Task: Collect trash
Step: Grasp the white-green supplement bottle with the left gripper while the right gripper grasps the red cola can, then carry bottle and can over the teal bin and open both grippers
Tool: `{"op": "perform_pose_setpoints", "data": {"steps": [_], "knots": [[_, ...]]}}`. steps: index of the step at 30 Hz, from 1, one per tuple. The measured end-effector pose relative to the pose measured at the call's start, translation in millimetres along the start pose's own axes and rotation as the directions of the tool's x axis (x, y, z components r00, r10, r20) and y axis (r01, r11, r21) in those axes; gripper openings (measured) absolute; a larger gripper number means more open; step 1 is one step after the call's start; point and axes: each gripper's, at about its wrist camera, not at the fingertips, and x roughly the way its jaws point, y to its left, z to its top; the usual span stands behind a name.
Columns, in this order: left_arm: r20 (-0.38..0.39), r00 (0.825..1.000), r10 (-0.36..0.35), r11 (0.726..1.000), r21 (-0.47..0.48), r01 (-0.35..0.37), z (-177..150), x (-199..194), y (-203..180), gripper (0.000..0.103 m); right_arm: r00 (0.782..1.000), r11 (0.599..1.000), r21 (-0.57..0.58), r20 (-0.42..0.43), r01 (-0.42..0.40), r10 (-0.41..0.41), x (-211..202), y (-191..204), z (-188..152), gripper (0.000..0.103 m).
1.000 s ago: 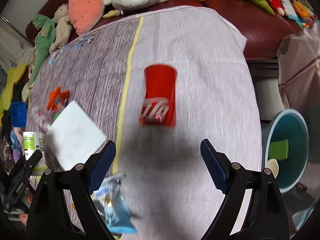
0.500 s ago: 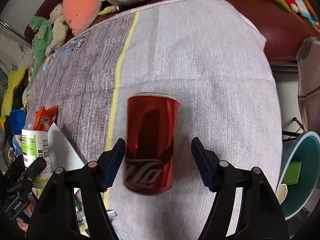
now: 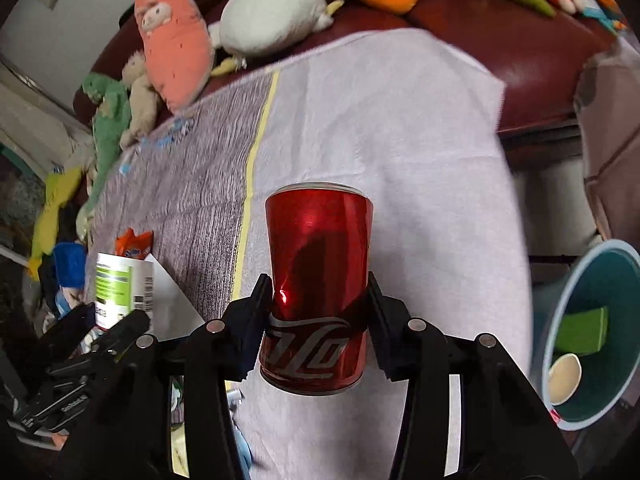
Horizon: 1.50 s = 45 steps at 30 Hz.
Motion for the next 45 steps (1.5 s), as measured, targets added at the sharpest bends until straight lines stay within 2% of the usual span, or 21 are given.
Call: {"op": "perform_pose_setpoints", "data": {"steps": [8, 9, 13, 18, 29, 35, 40, 45], "knots": [[-0.041, 0.995, -0.091, 0.986, 0.134, 0.096, 8, 11, -86, 0.056, 0.986, 0.993, 0.118, 0.159, 0.029, -0.048, -96, -78, -26, 0.044], [-0.051, 0.993, -0.108, 0.981, 0.158, 0.114, 10, 14, -103, 0.056, 0.986, 0.993, 0.118, 0.159, 0.029, -0.048, -96, -78, -26, 0.044], [-0.086, 0.986, -0.139, 0.962, 0.226, 0.156, 9, 27, -153, 0.056, 0.973, 0.979, 0.196, 0.208, 0.056, -0.097, -134, -128, -45, 0.044], [-0.139, 0.98, -0.143, 0.938, 0.296, 0.179, 1, 49, -207, 0.056, 0.964, 0.956, 0.284, 0.229, 0.067, -0.136, -160, -182, -71, 0.044], [-0.245, 0.964, -0.103, 0.907, 0.374, 0.192, -9, 110, -288, 0.056, 0.96, 0.922, 0.386, 0.243, 0.037, -0.14, -169, -248, -99, 0.044], [-0.285, 0.953, -0.102, 0.901, 0.38, 0.21, -13, 136, -312, 0.056, 0.962, 0.908, 0.418, 0.233, 0.033, -0.143, -169, -273, -107, 0.044], [-0.288, 0.95, -0.121, 0.902, 0.367, 0.226, -12, 151, -326, 0.056, 0.963, 0.904, 0.427, 0.229, 0.034, -0.145, -168, -285, -107, 0.044], [-0.262, 0.958, -0.118, 0.907, 0.365, 0.211, -10, 166, -337, 0.061, 0.962, 0.903, 0.428, 0.226, 0.042, -0.151, -168, -290, -106, 0.044]]}}
